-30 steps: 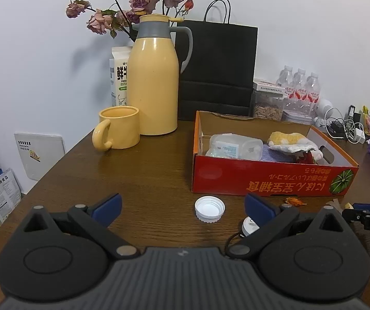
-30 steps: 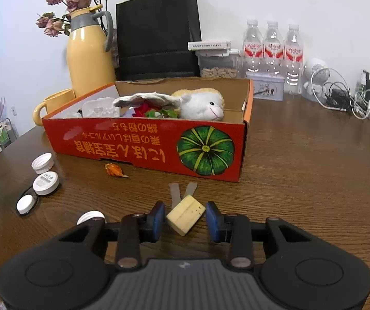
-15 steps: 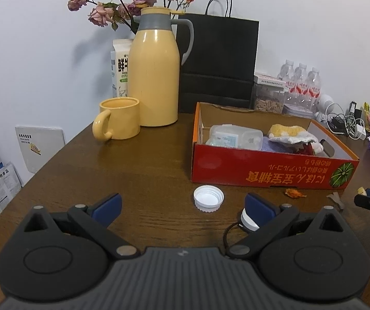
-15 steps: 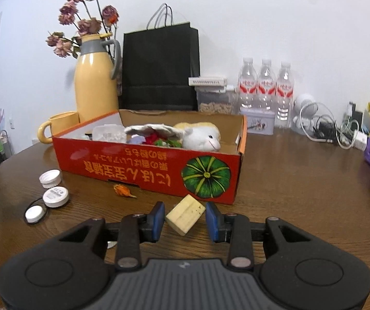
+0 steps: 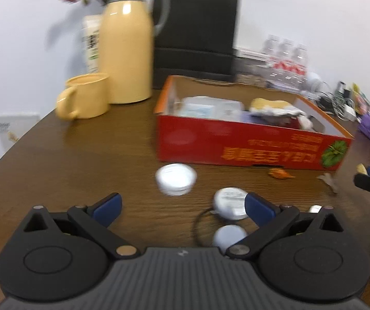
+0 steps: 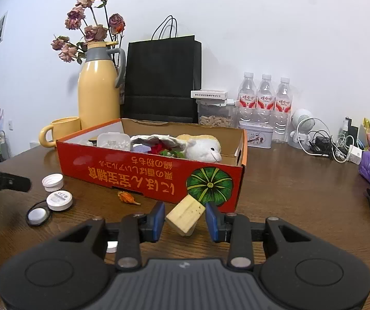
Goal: Organize objects
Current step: 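Grasp the beige wooden block with the right gripper while the left gripper grasps the white round disc, then lift the beige block and white disc and carry both toward the box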
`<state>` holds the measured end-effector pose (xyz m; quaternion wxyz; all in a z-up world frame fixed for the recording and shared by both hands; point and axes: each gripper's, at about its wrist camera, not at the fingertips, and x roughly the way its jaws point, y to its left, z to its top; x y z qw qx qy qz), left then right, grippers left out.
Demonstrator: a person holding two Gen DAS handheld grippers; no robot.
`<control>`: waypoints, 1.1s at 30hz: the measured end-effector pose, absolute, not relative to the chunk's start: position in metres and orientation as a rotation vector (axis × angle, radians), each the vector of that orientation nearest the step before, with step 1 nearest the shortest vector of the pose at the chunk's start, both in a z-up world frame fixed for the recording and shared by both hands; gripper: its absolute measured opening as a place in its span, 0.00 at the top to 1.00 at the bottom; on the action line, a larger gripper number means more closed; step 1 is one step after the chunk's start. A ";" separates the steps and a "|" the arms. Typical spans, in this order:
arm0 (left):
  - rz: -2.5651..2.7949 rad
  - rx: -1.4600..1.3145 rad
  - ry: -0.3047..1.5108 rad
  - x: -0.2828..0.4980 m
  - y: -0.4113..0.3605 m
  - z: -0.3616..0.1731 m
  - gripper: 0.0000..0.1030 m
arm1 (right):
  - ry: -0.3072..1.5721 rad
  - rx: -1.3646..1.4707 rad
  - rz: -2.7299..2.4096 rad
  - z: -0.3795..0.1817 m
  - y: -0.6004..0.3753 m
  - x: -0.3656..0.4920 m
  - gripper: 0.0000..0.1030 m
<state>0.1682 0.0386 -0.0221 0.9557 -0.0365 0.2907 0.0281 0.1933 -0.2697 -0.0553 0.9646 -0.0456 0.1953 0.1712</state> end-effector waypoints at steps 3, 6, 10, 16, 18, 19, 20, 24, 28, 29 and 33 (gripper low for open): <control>0.016 -0.020 0.588 0.178 0.018 -0.026 0.00 | 0.390 -0.094 0.345 -0.055 -0.269 0.192 0.68; 0.000 0.005 0.604 0.191 0.004 -0.033 0.10 | 0.389 -0.091 0.345 -0.055 -0.270 0.192 0.68; -0.024 0.005 0.643 0.200 -0.001 -0.043 0.61 | 0.386 -0.090 0.345 -0.055 -0.270 0.193 0.68; -0.031 -0.039 0.580 0.190 0.006 -0.037 0.61 | 0.381 -0.087 0.348 -0.055 -0.271 0.191 0.68; -0.023 -0.062 0.565 0.187 0.011 -0.033 0.61 | 0.378 -0.087 0.348 -0.055 -0.271 0.191 0.68; -0.022 -0.076 0.559 0.186 0.014 -0.031 0.61 | 0.376 -0.087 0.348 -0.055 -0.271 0.191 0.68; -0.021 -0.089 0.554 0.184 0.017 -0.028 0.61 | 0.376 -0.087 0.348 -0.054 -0.271 0.191 0.68; -0.015 -0.136 0.526 0.179 0.030 -0.016 0.61 | 0.376 -0.088 0.348 -0.054 -0.271 0.190 0.68; -0.026 -0.175 0.512 0.177 0.041 -0.007 0.61 | 0.371 -0.090 0.349 -0.053 -0.272 0.189 0.68; -0.035 -0.193 0.513 0.177 0.044 -0.005 0.61 | 0.371 -0.090 0.349 -0.053 -0.271 0.189 0.68; -0.050 -0.232 0.516 0.176 0.050 -0.003 0.61 | 0.371 -0.090 0.348 -0.053 -0.271 0.189 0.68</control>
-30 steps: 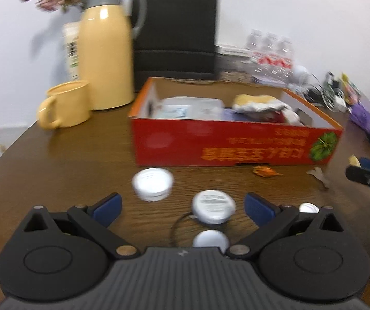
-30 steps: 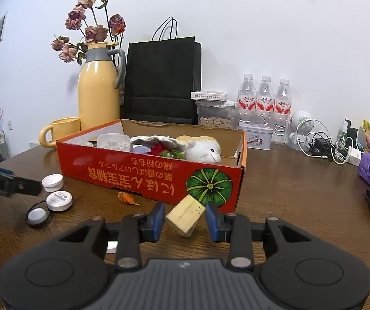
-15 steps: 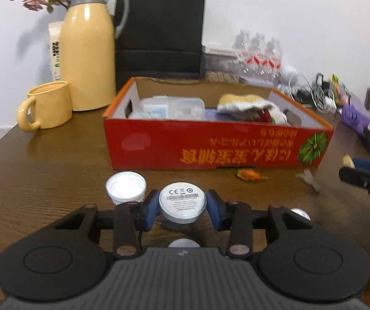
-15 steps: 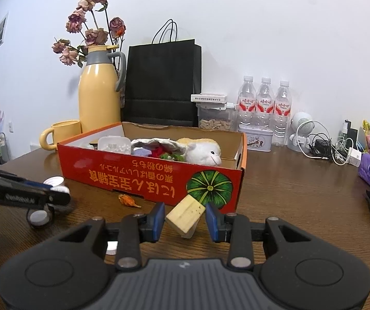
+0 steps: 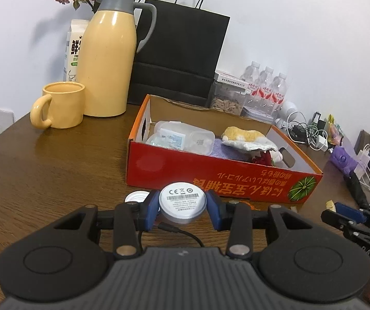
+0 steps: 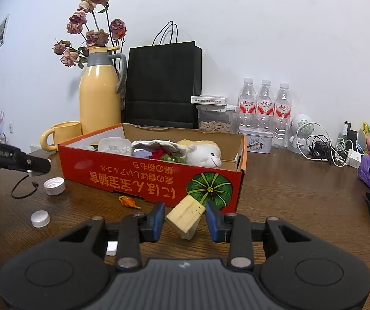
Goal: Organize objects
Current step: 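Lift the beige block and white disc and carry both toward the box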
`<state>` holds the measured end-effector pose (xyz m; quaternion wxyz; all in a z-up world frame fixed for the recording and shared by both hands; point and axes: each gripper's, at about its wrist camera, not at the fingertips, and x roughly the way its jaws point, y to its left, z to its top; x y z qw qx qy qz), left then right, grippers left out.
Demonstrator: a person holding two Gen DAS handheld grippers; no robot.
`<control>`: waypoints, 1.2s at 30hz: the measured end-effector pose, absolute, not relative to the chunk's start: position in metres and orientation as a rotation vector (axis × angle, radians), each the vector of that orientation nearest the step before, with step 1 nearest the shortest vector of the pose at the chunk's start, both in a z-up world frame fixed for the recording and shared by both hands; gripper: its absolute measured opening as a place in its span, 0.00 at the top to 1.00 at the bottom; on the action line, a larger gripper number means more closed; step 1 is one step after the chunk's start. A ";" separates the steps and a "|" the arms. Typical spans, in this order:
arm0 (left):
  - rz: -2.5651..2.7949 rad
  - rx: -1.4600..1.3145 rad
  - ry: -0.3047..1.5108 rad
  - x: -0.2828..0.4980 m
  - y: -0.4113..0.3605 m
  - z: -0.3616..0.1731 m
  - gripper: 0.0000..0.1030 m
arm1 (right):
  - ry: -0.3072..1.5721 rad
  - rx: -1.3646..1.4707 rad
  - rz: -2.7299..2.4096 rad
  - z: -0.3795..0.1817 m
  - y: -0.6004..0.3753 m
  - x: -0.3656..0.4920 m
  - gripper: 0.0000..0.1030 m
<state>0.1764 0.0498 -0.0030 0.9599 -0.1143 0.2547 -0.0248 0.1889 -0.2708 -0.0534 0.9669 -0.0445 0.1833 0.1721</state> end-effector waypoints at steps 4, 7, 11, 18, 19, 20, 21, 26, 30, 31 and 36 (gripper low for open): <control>-0.051 -0.232 0.534 0.179 0.049 -0.007 0.61 | 0.370 -0.091 0.349 -0.053 -0.271 0.189 0.68; -0.054 -0.233 0.563 0.183 0.045 -0.015 0.61 | 0.366 -0.094 0.352 -0.053 -0.271 0.188 0.68; -0.069 -0.262 0.602 0.192 0.038 -0.023 0.61 | 0.368 -0.106 0.361 -0.053 -0.268 0.188 0.68; -0.069 -0.297 0.641 0.200 0.022 -0.032 0.61 | 0.427 -0.146 0.514 -0.056 -0.232 0.189 0.68; -0.064 -0.298 0.642 0.201 0.020 -0.033 0.61 | 0.441 -0.151 0.549 -0.057 -0.224 0.189 0.68; -0.058 -0.299 0.645 0.200 0.020 -0.034 0.61 | 0.457 -0.156 0.583 -0.057 -0.214 0.190 0.68; -0.051 -0.304 0.649 0.200 0.019 -0.035 0.61 | 0.473 -0.160 0.612 -0.058 -0.204 0.191 0.68; -0.025 -0.321 0.656 0.199 0.022 -0.039 0.61 | 0.541 -0.144 0.679 -0.062 -0.172 0.198 0.68; -0.017 -0.325 0.648 0.197 0.023 -0.040 0.61 | 0.578 -0.085 0.697 -0.064 -0.164 0.204 0.68; -0.020 -0.330 0.647 0.197 0.024 -0.040 0.61 | 0.584 -0.097 0.692 -0.066 -0.159 0.204 0.68; -0.030 -0.327 0.639 0.193 0.027 -0.039 0.61 | 0.627 -0.176 0.659 -0.072 -0.139 0.208 0.68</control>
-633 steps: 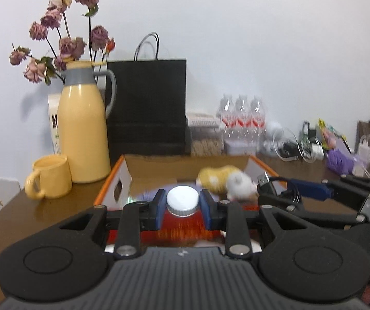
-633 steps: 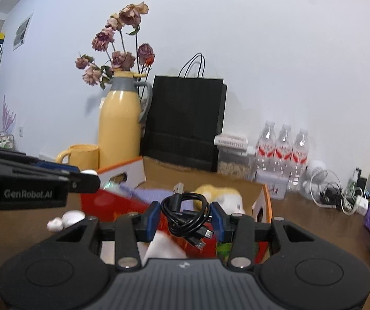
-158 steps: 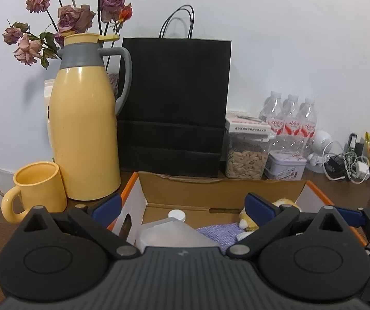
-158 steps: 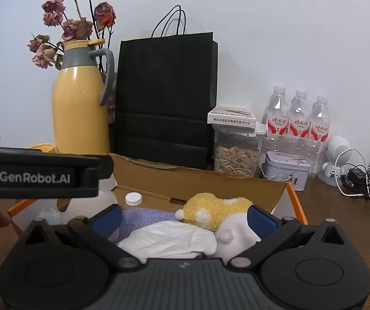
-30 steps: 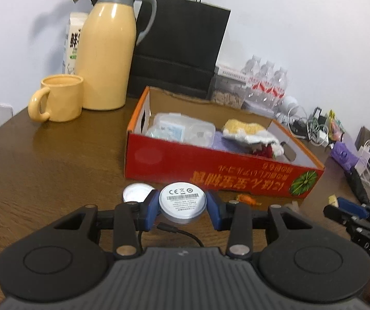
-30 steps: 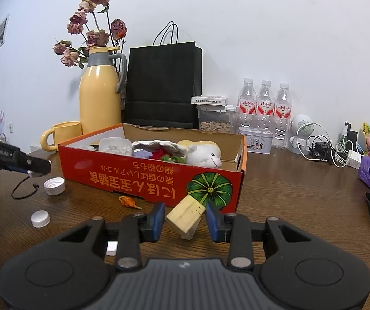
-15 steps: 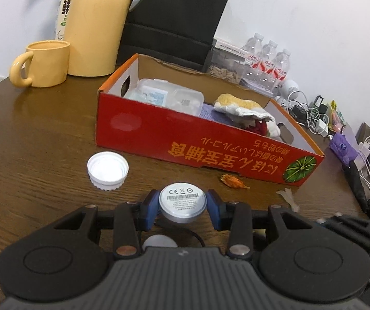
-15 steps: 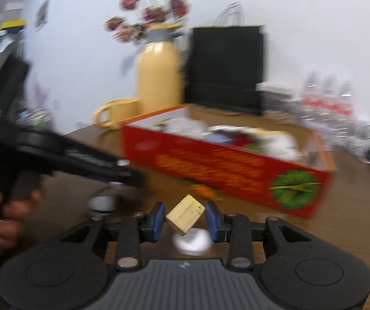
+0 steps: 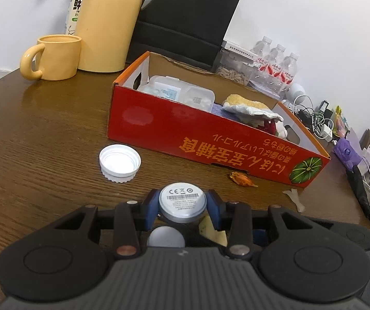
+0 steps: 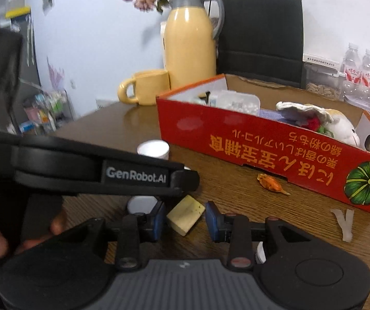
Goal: Organize objects
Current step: 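Lift the beige block and white disc and carry both toward the box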
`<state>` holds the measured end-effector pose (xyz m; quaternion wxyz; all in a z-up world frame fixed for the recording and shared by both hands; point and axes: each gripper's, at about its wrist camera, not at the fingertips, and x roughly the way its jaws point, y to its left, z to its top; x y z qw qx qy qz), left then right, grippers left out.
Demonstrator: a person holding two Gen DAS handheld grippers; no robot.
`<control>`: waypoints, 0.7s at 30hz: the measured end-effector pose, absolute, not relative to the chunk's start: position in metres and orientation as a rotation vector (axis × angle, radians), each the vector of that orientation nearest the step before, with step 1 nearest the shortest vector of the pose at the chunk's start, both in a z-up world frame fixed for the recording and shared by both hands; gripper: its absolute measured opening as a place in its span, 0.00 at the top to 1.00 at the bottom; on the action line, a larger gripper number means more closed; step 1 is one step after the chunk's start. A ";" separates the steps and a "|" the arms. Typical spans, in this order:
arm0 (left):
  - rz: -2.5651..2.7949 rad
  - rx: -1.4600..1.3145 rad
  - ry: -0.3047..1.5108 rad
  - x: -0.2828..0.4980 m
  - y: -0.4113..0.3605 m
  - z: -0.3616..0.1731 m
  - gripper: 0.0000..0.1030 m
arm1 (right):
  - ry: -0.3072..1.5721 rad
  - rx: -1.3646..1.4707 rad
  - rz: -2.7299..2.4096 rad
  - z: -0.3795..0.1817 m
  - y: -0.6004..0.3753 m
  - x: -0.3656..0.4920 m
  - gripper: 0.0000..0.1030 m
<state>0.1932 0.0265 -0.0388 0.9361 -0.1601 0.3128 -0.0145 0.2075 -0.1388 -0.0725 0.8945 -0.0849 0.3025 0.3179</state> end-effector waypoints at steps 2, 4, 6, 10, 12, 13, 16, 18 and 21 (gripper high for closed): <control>-0.031 -0.326 0.637 0.191 0.029 -0.038 0.61 | 0.614 -0.219 0.645 -0.073 -0.132 0.205 0.68; -0.032 -0.333 0.635 0.190 0.033 -0.038 0.61 | 0.604 -0.244 0.629 -0.073 -0.127 0.203 0.68; -0.029 -0.338 0.626 0.186 0.039 -0.036 0.61 | 0.601 -0.251 0.622 -0.073 -0.124 0.203 0.69; -0.022 -0.337 0.594 0.177 0.053 -0.029 0.61 | 0.591 -0.274 0.607 -0.073 -0.122 0.199 0.69; -0.018 -0.342 0.582 0.173 0.062 -0.026 0.61 | 0.592 -0.272 0.604 -0.073 -0.122 0.199 0.69; -0.015 -0.342 0.576 0.170 0.066 -0.024 0.61 | 0.593 -0.271 0.603 -0.073 -0.121 0.200 0.69; -0.002 -0.347 0.553 0.163 0.078 -0.017 0.61 | 0.592 -0.275 0.599 -0.073 -0.120 0.201 0.69; 0.014 -0.344 0.535 0.158 0.085 -0.013 0.61 | 0.588 -0.282 0.595 -0.073 -0.119 0.200 0.69; 0.034 -0.345 0.526 0.152 0.095 -0.009 0.61 | 0.587 -0.286 0.592 -0.073 -0.118 0.199 0.69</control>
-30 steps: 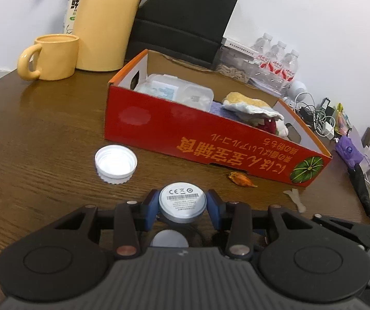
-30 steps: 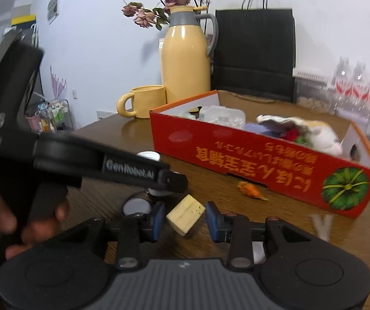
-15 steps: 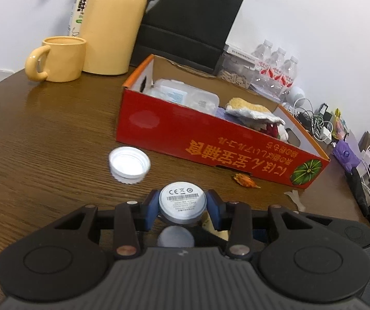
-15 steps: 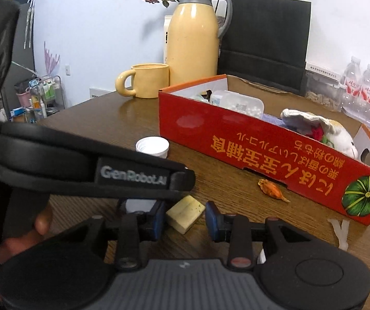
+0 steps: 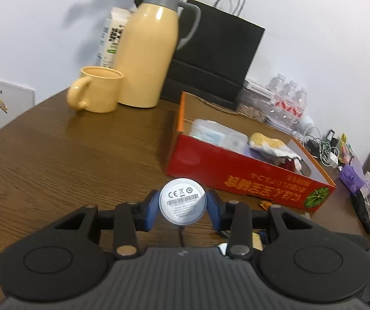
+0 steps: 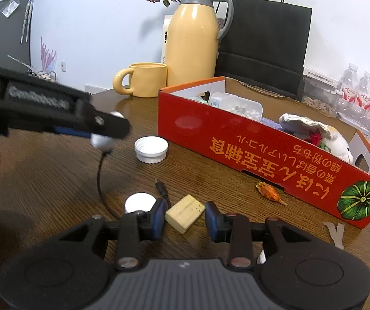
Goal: Organize objects
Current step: 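Lift the beige block and white disc and carry both toward the box, then lower the beige block and white disc into the box and open both grippers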
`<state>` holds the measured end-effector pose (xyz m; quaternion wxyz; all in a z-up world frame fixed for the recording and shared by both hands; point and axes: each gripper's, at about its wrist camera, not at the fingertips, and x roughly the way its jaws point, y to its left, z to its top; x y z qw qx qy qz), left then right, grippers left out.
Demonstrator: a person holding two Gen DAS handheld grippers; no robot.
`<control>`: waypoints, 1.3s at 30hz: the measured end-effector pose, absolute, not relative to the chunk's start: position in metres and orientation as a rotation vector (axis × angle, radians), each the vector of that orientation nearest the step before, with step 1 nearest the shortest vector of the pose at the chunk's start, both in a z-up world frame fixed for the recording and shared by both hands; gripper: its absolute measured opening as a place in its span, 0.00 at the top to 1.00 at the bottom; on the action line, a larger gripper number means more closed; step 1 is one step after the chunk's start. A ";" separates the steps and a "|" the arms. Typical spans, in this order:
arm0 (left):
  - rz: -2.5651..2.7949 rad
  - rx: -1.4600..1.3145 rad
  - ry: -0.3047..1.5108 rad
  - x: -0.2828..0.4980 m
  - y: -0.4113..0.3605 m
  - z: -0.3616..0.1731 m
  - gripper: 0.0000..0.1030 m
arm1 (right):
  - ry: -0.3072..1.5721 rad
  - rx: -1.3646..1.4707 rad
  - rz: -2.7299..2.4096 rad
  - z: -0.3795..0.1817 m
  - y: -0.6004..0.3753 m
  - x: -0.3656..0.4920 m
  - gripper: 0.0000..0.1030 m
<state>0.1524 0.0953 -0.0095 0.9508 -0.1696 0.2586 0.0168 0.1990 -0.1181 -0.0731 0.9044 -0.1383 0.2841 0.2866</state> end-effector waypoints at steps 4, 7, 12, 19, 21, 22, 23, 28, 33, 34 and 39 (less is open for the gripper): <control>0.064 -0.345 0.518 0.145 0.108 -0.007 0.61 | 0.587 -0.286 0.590 -0.073 -0.118 0.198 0.69; 0.081 -0.346 0.509 0.140 0.117 -0.005 0.61 | 0.587 -0.286 0.591 -0.073 -0.118 0.198 0.69; 0.098 -0.345 0.506 0.133 0.127 -0.002 0.61 | 0.585 -0.290 0.590 -0.074 -0.118 0.199 0.69; 0.182 -0.321 0.464 0.120 0.144 0.005 0.61 | 0.580 -0.303 0.586 -0.074 -0.117 0.197 0.69; 0.199 -0.325 0.457 0.116 0.151 0.008 0.61 | 0.577 -0.309 0.584 -0.074 -0.116 0.197 0.69; 0.203 -0.322 0.455 0.115 0.152 0.009 0.61 | 0.576 -0.311 0.583 -0.074 -0.116 0.197 0.69; 0.202 -0.322 0.456 0.114 0.153 0.010 0.61 | 0.575 -0.313 0.581 -0.074 -0.115 0.196 0.69; 0.152 -0.302 0.466 0.123 0.139 0.012 0.61 | 0.576 -0.282 0.590 -0.073 -0.120 0.197 0.69; 0.094 -0.269 0.472 0.142 0.113 0.015 0.61 | 0.515 -0.230 0.603 -0.059 -0.130 0.195 0.69; 0.083 -0.263 0.472 0.146 0.107 0.016 0.61 | 0.498 -0.225 0.600 -0.053 -0.133 0.196 0.69; 0.031 -0.225 0.465 0.177 0.079 0.025 0.61 | 0.420 -0.189 0.556 -0.026 -0.151 0.212 0.69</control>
